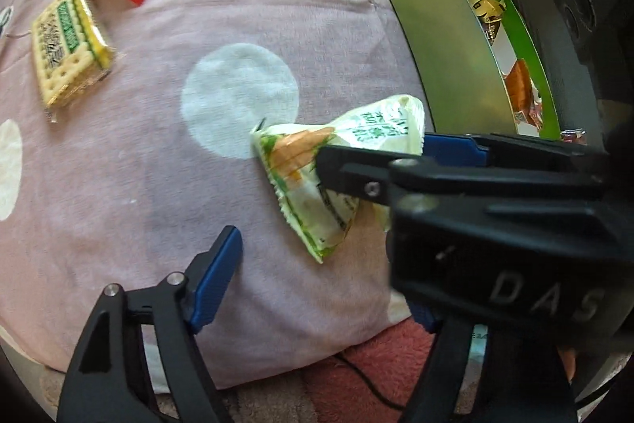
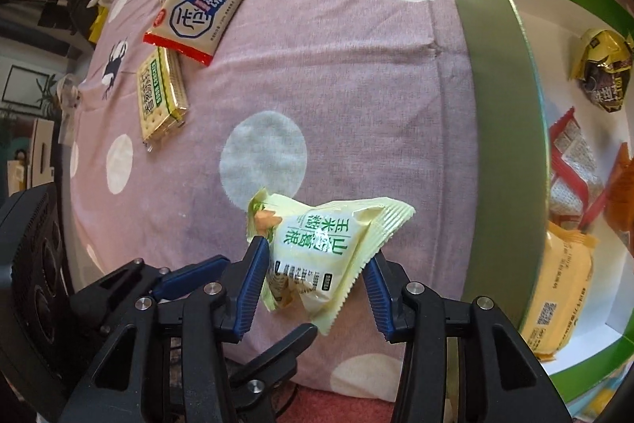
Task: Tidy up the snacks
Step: 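Lift the pale green-and-white packet with the right gripper and carry it toward the box, then lower the pale green-and-white packet into the box with the right gripper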
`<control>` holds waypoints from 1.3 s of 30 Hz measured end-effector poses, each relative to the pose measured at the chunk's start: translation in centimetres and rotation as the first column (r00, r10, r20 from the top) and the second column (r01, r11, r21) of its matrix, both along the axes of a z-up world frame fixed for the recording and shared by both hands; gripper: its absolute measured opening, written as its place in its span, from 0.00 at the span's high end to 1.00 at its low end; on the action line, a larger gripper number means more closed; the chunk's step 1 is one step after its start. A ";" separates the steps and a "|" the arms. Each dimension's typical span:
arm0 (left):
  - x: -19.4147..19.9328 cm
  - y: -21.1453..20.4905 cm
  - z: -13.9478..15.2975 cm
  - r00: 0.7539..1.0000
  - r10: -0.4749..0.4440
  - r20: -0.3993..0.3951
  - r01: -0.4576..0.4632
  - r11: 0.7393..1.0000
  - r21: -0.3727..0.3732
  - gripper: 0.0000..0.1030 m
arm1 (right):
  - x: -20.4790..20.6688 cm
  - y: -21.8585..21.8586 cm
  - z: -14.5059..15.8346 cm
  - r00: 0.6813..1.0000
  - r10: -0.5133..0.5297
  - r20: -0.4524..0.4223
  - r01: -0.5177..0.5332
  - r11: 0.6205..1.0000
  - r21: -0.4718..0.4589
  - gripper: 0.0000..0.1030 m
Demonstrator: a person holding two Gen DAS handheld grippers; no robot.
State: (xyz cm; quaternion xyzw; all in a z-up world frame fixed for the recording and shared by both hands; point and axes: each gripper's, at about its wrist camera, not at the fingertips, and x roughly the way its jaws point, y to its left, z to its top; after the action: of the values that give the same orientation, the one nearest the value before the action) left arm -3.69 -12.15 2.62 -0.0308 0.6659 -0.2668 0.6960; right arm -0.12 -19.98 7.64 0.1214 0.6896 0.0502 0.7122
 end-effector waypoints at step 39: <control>-2.0 -10.7 8.5 0.950 -0.233 0.210 0.253 0.964 -0.076 0.71 | -4.3 -5.8 8.1 0.961 -0.110 0.255 0.104 0.994 0.037 0.65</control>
State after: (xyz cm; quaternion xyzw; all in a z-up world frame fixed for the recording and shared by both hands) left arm -5.64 -22.83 11.13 0.0429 0.5773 -0.3858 0.7184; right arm -4.46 -25.77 15.69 0.1592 0.5833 0.0351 0.7958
